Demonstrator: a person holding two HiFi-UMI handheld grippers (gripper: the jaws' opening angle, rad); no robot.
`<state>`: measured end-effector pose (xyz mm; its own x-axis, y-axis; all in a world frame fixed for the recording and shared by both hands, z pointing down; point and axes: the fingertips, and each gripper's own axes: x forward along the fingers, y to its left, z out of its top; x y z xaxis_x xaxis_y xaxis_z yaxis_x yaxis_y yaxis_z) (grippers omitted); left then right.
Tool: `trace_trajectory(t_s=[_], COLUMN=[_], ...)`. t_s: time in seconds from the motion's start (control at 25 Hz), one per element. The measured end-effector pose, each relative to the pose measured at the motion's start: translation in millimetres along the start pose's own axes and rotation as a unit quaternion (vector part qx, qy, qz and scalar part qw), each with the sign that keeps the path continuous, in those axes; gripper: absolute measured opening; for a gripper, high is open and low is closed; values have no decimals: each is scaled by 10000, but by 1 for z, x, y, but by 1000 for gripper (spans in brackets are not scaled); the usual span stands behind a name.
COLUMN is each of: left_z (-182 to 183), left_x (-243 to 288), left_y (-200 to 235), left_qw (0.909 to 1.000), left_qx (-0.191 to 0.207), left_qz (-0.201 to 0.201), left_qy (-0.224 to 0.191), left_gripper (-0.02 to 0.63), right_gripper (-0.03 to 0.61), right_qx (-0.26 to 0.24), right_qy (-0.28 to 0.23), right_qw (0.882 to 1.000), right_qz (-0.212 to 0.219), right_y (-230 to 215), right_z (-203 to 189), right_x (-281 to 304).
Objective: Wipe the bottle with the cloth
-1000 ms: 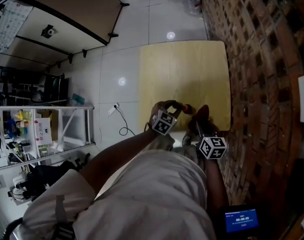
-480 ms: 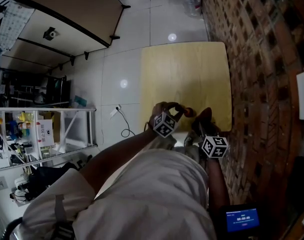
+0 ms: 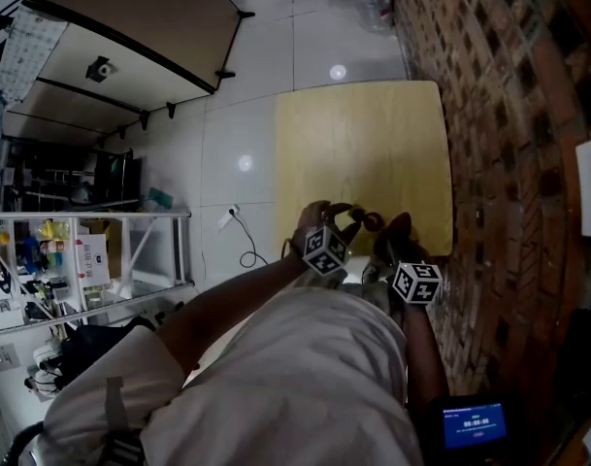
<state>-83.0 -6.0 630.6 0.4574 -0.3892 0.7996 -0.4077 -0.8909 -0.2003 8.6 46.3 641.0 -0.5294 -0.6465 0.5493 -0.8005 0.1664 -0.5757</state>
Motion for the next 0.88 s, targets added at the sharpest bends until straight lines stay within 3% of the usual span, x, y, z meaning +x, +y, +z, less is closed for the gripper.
trace_trajectory(t_s=[0.2, 0.32, 0.44, 0.56, 0.64, 0.8, 0.88], left_z=[6, 20, 36, 33, 29, 34, 34], left_x=[-8, -17, -20, -7, 5, 16, 20], left_y=[-2, -8, -17, -38, -45, -43, -45], left_qw=[9991, 9949, 9832, 9610, 9478, 9448, 9386], left_qx=[407, 931, 1728, 2634, 3029, 3050, 3203], left_qz=[-18, -86, -279, -831, -988, -1108, -1160], left_qy=[-112, -378, -524, -149, 124, 443, 540], left_gripper=[204, 207, 217, 243, 259, 255, 261], right_gripper=[89, 89, 88, 88, 89, 89, 89], right_qx=[-84, -135, -161, -189, -232, -362, -422], right_qy=[67, 82, 36, -58, -106, -146, -145], right_qw=[9999, 9999, 9998, 9998, 9997, 9992, 9990], right_qz=[-40, -63, -80, -48, -19, 32, 39], right_y=[-2, -4, -7, -7, -5, 5, 6], right_z=[-1, -4, -5, -6, -6, 0, 2], right_x=[1, -2, -6, -11, -14, -14, -11])
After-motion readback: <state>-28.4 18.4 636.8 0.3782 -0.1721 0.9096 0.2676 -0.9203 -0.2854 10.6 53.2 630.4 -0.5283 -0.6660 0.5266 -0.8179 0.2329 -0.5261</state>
